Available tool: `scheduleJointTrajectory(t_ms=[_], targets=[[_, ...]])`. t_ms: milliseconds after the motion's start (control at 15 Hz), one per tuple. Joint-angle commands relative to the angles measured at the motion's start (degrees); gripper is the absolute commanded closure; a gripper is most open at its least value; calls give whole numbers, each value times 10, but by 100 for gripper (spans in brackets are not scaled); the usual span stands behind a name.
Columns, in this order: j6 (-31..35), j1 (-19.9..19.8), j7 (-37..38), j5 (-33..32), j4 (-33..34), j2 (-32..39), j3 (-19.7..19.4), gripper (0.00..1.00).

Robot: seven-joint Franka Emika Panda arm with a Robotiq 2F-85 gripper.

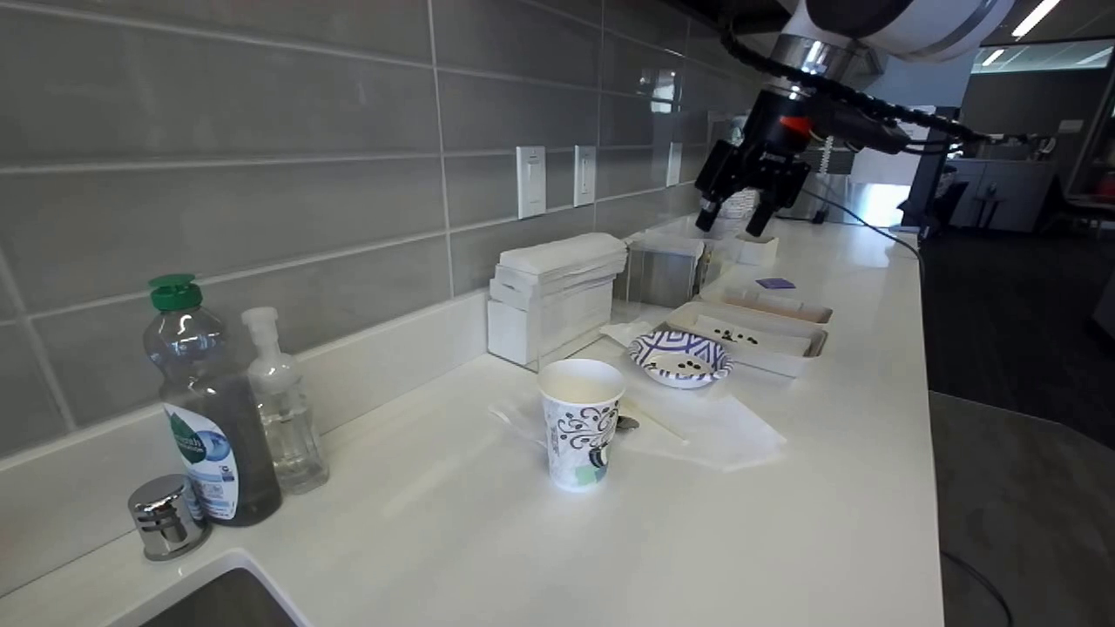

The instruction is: Move the bowl slightly to the left

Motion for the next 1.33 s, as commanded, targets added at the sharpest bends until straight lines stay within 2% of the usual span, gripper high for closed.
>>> scheduleJointTrajectory(t_ms=[0, 333, 533, 600, 1000, 1267], targets=[[17, 2, 79, -53, 9, 45, 26, 0], [58, 11, 243, -216, 13, 103, 62, 0], [84, 27, 311, -271, 21, 141, 62, 0], [65, 27, 267, -237, 6, 109, 55, 0], [68, 31, 271, -239, 9, 113, 51, 0], [86, 37, 298, -223, 28, 159, 53, 0]])
